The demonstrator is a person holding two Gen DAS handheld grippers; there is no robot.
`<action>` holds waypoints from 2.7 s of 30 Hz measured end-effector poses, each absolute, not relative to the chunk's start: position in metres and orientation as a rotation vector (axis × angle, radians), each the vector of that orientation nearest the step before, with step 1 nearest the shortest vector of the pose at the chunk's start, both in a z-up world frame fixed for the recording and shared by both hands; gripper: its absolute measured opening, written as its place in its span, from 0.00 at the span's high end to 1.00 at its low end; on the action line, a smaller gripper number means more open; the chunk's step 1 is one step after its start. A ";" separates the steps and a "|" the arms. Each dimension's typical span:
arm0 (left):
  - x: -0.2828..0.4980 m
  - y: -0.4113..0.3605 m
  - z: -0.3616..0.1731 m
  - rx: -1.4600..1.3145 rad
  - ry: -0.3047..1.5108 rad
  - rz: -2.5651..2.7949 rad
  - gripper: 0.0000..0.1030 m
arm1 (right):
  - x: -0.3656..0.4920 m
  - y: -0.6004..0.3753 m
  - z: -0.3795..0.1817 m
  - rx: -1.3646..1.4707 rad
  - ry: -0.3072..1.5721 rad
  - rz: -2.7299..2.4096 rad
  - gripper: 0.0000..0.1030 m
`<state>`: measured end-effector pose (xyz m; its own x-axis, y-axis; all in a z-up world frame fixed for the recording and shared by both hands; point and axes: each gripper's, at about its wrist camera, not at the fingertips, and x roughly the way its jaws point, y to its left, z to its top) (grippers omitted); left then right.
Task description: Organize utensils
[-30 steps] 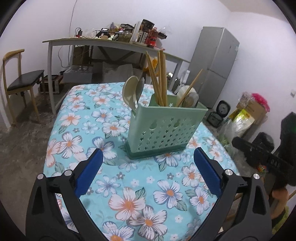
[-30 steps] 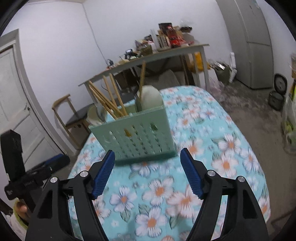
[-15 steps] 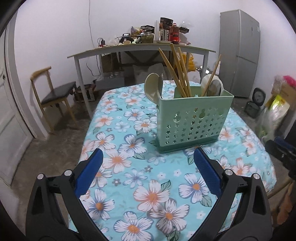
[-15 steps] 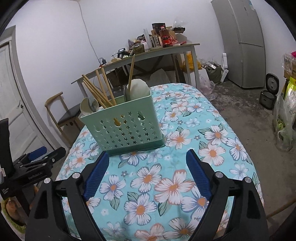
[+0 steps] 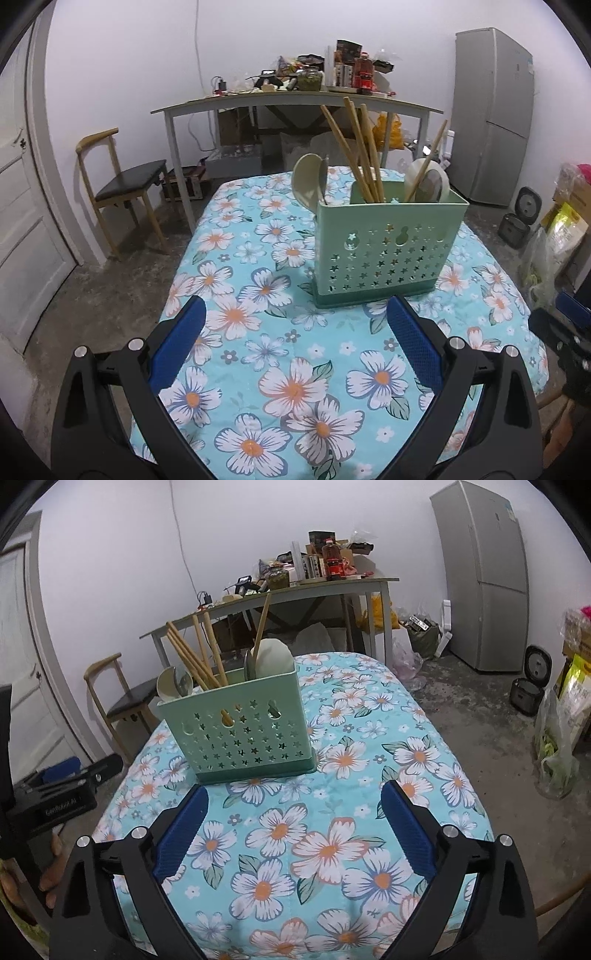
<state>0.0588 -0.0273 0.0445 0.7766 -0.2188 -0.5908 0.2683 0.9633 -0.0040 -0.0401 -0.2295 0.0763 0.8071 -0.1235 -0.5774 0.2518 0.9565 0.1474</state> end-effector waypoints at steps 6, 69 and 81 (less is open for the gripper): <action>0.059 -0.026 0.045 0.083 0.621 -0.248 0.08 | -0.035 -0.218 0.075 0.127 0.618 -0.220 0.06; 0.069 -0.016 0.041 0.115 0.693 -0.050 0.08 | -0.038 -0.262 0.082 0.155 0.627 -0.344 0.06; 0.068 -0.020 0.038 0.127 0.705 -0.062 0.08 | -0.050 -0.282 0.093 0.132 0.599 -0.401 0.06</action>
<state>0.0681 -0.0203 0.0375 0.7605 -0.0139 -0.6492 0.0995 0.9904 0.0954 -0.0501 -0.2817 0.0932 0.7515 -0.3284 -0.5722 0.4041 0.9147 0.0058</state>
